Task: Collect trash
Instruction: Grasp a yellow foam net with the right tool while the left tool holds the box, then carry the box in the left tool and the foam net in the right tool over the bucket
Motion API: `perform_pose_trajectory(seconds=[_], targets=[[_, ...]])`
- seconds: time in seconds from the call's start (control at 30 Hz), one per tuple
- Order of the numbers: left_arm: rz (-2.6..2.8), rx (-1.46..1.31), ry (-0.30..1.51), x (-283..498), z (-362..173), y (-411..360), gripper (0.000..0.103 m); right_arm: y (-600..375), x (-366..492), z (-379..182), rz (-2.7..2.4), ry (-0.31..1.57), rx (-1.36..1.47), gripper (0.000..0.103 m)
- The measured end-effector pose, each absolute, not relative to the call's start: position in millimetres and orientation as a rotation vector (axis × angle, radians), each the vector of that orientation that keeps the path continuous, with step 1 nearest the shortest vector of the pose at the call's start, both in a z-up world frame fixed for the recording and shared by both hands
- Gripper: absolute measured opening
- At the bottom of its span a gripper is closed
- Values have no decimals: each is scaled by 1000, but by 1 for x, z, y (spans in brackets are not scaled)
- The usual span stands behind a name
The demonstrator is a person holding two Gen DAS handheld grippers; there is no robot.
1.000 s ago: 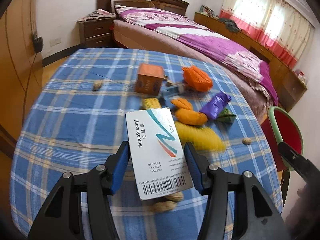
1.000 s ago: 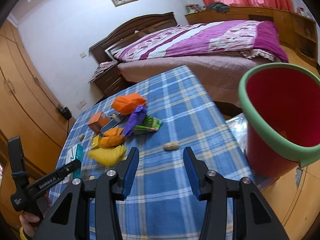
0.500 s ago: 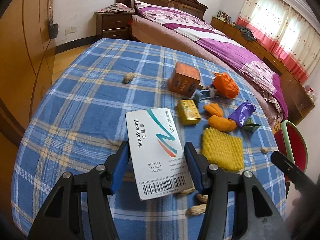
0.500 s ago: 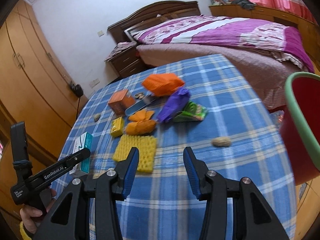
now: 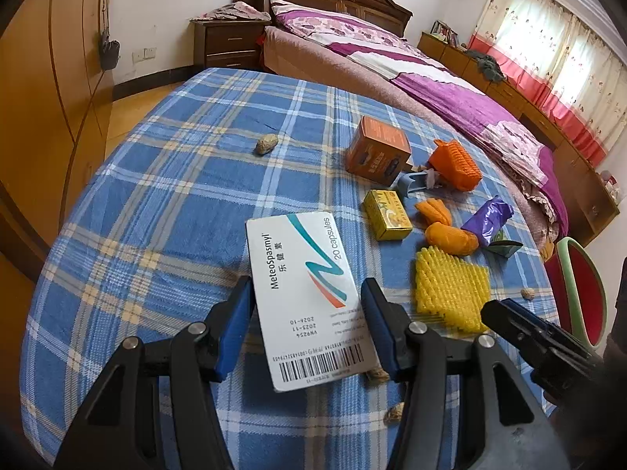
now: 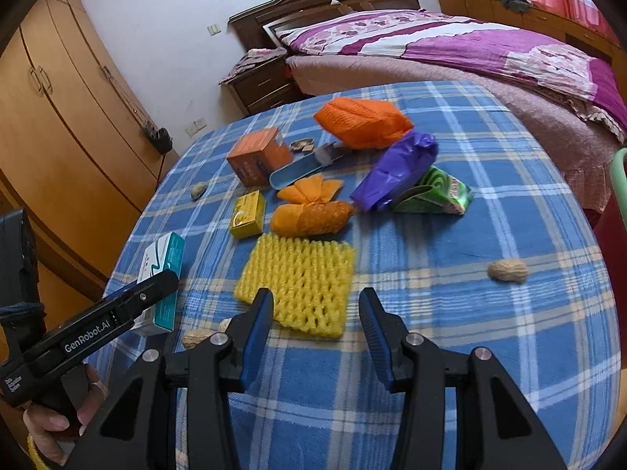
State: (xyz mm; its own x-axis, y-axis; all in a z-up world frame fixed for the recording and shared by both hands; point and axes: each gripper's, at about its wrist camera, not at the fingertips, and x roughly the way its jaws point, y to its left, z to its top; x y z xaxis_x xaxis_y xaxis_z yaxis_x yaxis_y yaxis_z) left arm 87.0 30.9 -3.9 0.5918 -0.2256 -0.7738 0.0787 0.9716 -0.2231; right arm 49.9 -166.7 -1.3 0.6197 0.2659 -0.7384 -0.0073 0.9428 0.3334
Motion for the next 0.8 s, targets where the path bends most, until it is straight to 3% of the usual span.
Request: perform_pose_trajectory(seconds=[0.3,0.53,0.8], targets=[[-180,-174,935,90,-10,30,57,-156,49,-11,160,903,265,33],[-185,-167,940,90,-11,27,57,-158,44,-10,181,879,278,11],[-197,-157,923,84,-3,21,57,-169,31,1,200,837,324,9]])
